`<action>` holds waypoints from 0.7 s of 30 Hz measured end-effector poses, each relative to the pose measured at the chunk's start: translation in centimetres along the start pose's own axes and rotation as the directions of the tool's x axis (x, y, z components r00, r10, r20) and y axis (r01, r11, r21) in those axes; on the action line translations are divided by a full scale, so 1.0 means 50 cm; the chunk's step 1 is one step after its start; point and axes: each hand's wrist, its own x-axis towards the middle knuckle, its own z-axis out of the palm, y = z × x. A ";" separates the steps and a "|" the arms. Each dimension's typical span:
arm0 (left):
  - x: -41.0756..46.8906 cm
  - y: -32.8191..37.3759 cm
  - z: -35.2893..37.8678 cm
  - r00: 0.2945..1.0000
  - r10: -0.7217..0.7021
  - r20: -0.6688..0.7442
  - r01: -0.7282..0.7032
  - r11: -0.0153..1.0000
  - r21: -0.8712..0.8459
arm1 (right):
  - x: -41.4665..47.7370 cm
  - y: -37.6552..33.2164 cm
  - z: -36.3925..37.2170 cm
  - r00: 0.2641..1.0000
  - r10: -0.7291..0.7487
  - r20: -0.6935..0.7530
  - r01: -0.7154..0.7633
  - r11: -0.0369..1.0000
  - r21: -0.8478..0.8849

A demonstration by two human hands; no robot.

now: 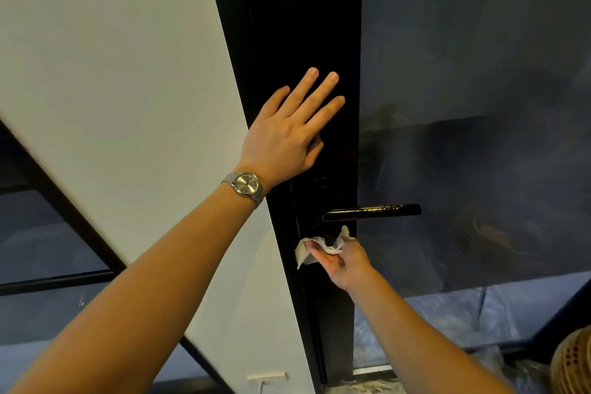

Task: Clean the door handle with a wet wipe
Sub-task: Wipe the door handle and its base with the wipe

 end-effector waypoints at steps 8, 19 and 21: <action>-0.019 -0.006 0.007 1.000 0.020 -0.001 -0.020 0.999 0.043 | 0.000 -0.004 -0.015 0.998 -0.031 0.049 0.030 0.999 0.020; -0.017 0.000 0.004 1.000 -0.001 -0.007 0.001 0.999 0.044 | -0.026 0.015 -0.020 0.608 -0.622 0.493 0.580 -0.075 -0.811; -0.017 -0.001 0.004 1.000 0.000 -0.009 0.001 0.999 0.051 | -0.024 0.019 -0.021 0.506 -0.494 0.707 0.456 -0.542 -0.706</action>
